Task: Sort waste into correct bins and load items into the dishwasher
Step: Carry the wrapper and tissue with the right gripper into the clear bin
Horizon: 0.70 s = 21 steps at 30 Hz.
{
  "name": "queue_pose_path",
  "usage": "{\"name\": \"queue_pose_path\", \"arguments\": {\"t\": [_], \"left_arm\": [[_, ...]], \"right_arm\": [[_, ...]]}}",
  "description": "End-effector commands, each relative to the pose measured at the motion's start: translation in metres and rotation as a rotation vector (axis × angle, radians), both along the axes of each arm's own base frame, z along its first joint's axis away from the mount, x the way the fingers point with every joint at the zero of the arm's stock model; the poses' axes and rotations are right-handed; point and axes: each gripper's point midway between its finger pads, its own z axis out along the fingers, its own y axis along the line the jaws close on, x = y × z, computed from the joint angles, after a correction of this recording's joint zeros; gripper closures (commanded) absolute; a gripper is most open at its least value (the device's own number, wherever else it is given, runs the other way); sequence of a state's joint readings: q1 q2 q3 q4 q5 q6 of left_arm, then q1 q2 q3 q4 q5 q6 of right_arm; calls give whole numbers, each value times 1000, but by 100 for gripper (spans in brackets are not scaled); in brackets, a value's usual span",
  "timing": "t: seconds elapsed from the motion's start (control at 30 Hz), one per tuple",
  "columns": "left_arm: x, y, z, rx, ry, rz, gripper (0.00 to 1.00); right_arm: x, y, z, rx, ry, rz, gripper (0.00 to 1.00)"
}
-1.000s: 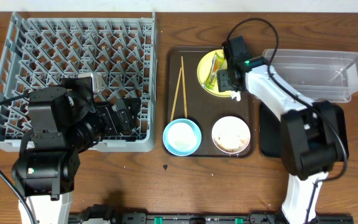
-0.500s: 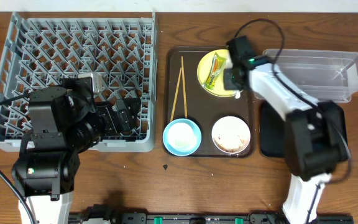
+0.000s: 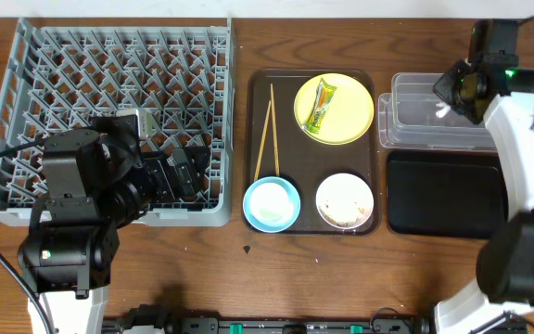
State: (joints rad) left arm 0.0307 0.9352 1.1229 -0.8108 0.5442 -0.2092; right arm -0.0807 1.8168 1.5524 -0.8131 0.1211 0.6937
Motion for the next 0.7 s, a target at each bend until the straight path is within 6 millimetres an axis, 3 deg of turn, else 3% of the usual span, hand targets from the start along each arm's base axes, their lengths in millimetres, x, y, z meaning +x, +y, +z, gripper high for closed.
{"name": "queue_pose_path", "arguments": {"t": [0.0, 0.07, 0.13, 0.27, 0.37, 0.43, 0.53, 0.67], "left_arm": [[0, -3, 8, 0, -21, -16, 2], [0, -3, 8, 1, -21, -17, 2], [0, -3, 8, 0, -21, -16, 2], [0, -3, 8, 0, -21, -16, 2], [0, -3, 7, 0, -21, -16, 2], [0, -3, 8, 0, -22, -17, 2], [0, -3, 8, 0, -21, -17, 2], [0, -3, 8, 1, -21, -17, 2]], "right_arm": [[-3, -5, -44, 55, 85, -100, 87], [-2, -3, -44, 67, 84, -90, 79], [2, 9, -30, 114, 44, -46, 65], [14, 38, 17, 132, -95, 149, 59], [19, 85, 59, 116, -228, 441, 51], [14, 126, 77, 101, -284, 632, 39], [5, 176, 75, 52, -281, 793, 29], [8, 211, 42, -103, -206, 825, 31]]}}
